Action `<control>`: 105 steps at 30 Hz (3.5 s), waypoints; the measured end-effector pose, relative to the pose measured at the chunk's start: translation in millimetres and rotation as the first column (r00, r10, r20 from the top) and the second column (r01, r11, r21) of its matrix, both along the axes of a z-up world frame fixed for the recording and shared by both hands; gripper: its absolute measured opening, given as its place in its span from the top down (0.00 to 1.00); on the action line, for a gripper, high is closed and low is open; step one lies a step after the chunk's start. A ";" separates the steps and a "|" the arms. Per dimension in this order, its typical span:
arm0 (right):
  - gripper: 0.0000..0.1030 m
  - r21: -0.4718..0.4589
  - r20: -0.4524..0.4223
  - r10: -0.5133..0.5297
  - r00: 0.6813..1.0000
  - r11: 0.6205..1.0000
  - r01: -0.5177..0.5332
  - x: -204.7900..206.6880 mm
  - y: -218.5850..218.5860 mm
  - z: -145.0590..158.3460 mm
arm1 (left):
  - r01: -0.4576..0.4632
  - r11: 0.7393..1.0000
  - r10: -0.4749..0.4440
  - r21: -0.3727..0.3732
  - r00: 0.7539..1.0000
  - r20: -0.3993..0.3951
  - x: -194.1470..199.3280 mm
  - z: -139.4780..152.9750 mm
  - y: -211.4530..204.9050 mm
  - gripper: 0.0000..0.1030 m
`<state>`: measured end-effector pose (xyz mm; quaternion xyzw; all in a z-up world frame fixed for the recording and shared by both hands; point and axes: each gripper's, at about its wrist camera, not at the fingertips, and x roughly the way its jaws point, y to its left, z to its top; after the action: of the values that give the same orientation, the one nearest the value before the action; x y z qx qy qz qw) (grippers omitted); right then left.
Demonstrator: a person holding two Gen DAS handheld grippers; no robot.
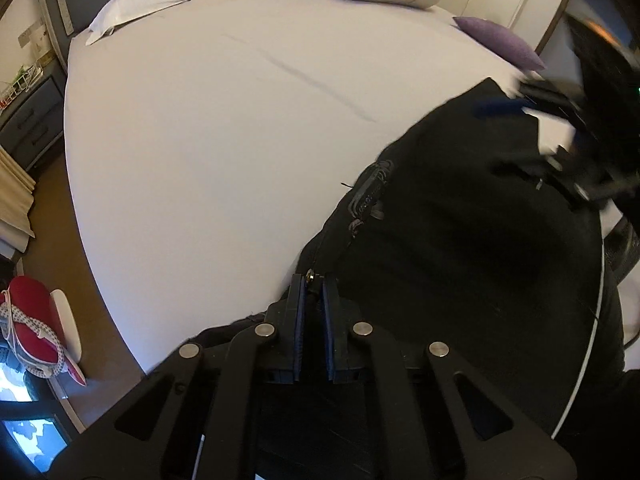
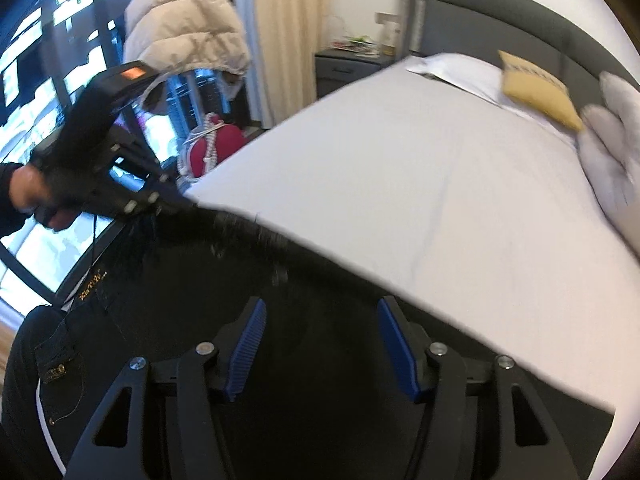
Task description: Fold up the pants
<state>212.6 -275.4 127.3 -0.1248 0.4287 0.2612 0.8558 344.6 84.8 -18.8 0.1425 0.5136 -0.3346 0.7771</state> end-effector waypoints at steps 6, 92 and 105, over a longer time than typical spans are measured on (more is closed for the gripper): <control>0.41 -0.117 -0.054 0.133 0.990 0.983 -0.139 32.9 28.2 -14.8 | -0.010 1.000 0.010 -0.014 1.000 0.004 -13.1 0.9 4.7 0.93; 0.94 -0.824 -0.083 0.751 0.656 0.318 -0.469 -322.0 136.5 -72.0 | 0.248 0.960 -0.250 0.132 0.968 0.001 -245.0 -1.2 -34.3 0.93; 0.93 -0.824 -0.087 0.712 0.697 0.342 -0.451 -320.2 147.5 -84.9 | 0.212 0.971 -0.210 0.114 0.977 -0.030 -243.3 -17.5 -28.6 0.93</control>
<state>-107.5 -127.8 42.4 -0.6751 0.2923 0.3097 0.6024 101.3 56.2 -36.2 0.2382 0.5211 -0.3860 0.7230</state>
